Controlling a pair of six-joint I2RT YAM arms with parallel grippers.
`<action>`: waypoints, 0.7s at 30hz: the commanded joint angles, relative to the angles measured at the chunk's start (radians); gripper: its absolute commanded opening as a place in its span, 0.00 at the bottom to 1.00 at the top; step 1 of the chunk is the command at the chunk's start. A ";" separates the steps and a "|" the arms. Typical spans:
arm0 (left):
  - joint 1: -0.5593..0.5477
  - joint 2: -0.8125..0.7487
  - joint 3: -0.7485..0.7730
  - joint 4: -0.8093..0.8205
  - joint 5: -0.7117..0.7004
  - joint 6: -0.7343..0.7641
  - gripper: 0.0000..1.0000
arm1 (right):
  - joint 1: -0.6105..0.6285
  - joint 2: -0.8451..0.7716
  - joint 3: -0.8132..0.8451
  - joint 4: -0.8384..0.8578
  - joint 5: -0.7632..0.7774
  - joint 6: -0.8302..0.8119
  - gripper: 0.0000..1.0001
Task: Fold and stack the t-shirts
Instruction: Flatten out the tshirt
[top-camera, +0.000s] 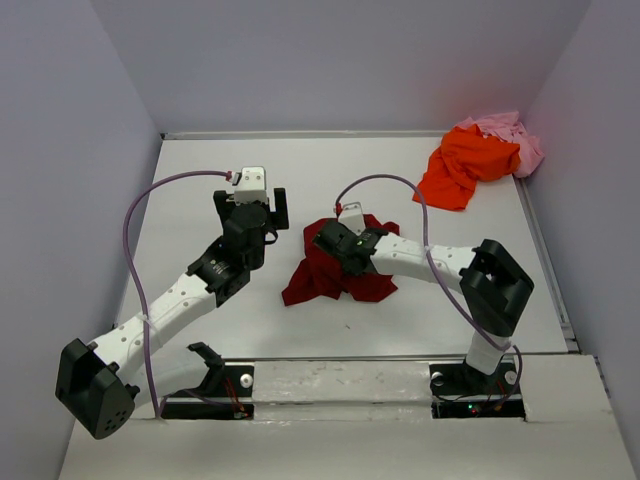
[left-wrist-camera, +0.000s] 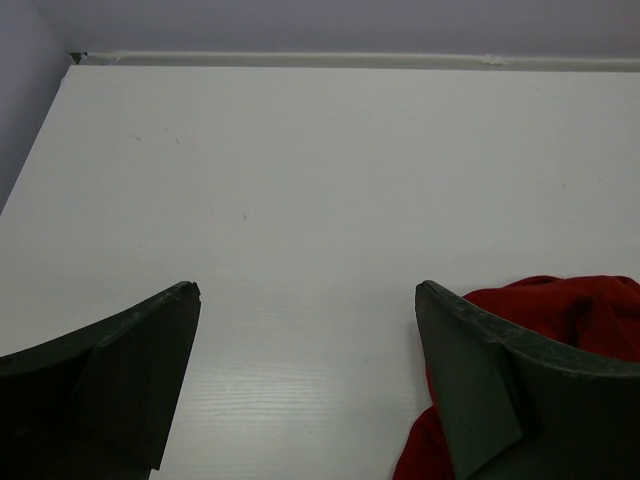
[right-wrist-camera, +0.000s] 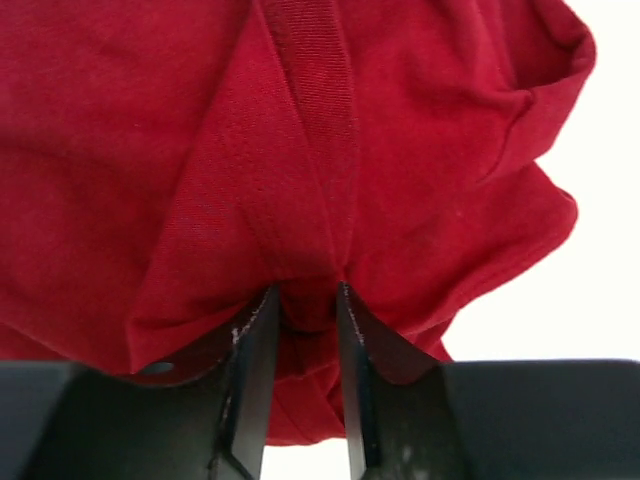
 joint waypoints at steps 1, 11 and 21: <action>-0.005 -0.024 0.018 0.039 -0.008 -0.006 0.99 | -0.002 -0.002 -0.004 0.058 -0.021 0.000 0.30; -0.005 -0.029 0.016 0.040 -0.008 -0.006 0.99 | -0.002 -0.012 -0.007 0.066 -0.034 -0.014 0.00; -0.005 -0.032 0.018 0.040 -0.014 -0.005 0.99 | 0.007 0.002 0.130 0.069 -0.093 -0.100 0.00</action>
